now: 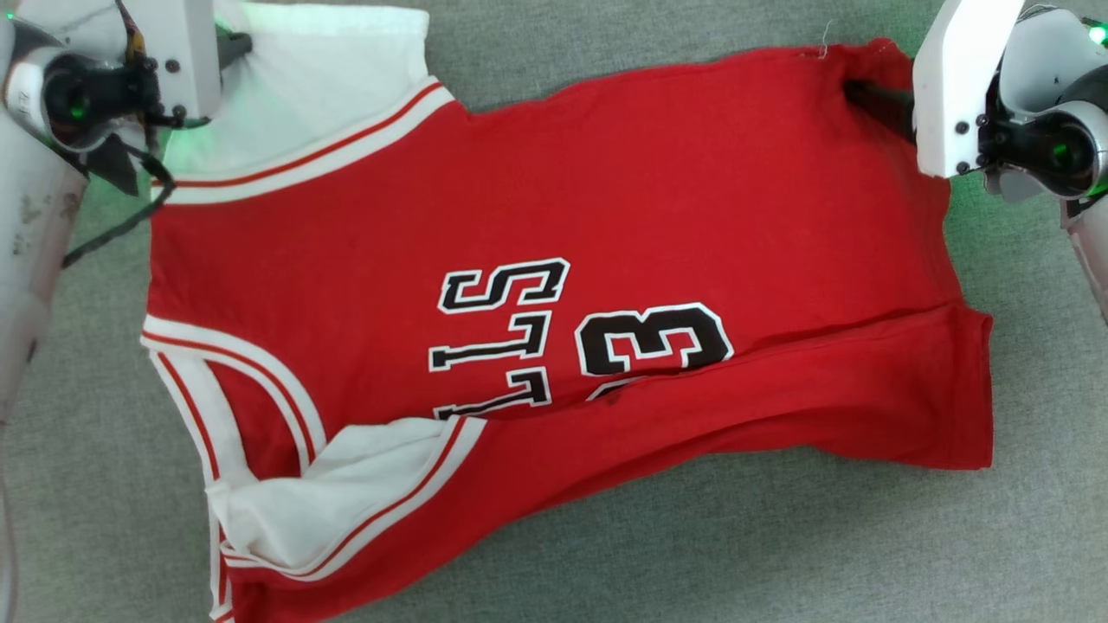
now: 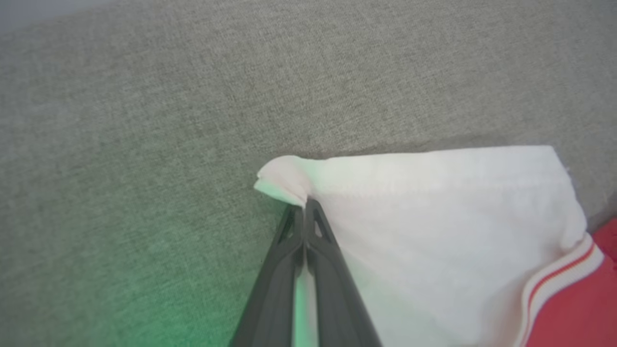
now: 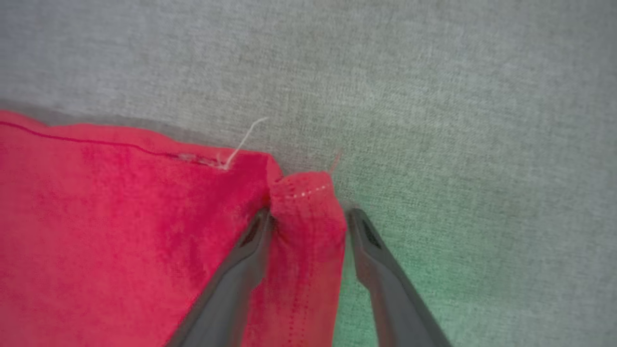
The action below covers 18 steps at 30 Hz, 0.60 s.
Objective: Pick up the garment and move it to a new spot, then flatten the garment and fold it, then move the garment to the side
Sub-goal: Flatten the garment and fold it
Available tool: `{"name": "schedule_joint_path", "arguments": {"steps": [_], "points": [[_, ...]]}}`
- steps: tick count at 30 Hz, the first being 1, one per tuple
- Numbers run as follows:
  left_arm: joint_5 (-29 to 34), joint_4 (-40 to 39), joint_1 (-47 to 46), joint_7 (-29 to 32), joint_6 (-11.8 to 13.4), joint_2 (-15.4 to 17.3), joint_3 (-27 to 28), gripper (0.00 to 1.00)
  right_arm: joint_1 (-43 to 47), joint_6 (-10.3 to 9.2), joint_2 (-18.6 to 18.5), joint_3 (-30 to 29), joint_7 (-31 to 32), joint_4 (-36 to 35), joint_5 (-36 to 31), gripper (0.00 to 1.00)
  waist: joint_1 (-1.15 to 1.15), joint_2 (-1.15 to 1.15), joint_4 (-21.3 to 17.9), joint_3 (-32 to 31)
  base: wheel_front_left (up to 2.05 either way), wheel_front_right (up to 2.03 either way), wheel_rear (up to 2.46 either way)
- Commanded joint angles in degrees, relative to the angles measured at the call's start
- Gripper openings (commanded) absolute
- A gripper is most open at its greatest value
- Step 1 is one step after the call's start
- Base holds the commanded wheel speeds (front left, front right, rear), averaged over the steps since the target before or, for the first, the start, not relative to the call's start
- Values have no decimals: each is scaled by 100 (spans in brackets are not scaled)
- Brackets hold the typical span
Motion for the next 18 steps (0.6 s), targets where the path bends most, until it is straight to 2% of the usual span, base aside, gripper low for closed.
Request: {"name": "schedule_joint_path", "arguments": {"steps": [1,6,11,15,18], "points": [[-77,73,422,67,-27,-197,-226,0,232,5,123,284,51,175,105,0,0,0,6,-32,0,0,0],[-213,-38,414,-264,-28,-275,-298,0,111,0,23,438,-373,262,236,0,0,0,67,-190,0,0,0],[-363,-279,434,-976,-26,-265,-360,0,146,0,-128,502,-996,301,427,0,0,0,251,-603,0,0,0],[-751,-798,690,-1531,-25,-200,-378,0,412,0,-354,686,-1356,113,608,0,0,0,414,-1050,0,0,0],[-1013,-1383,958,-1886,-25,-4,-466,0,684,0,-590,818,-1548,-152,781,0,0,0,517,-1353,0,0,0]]}}
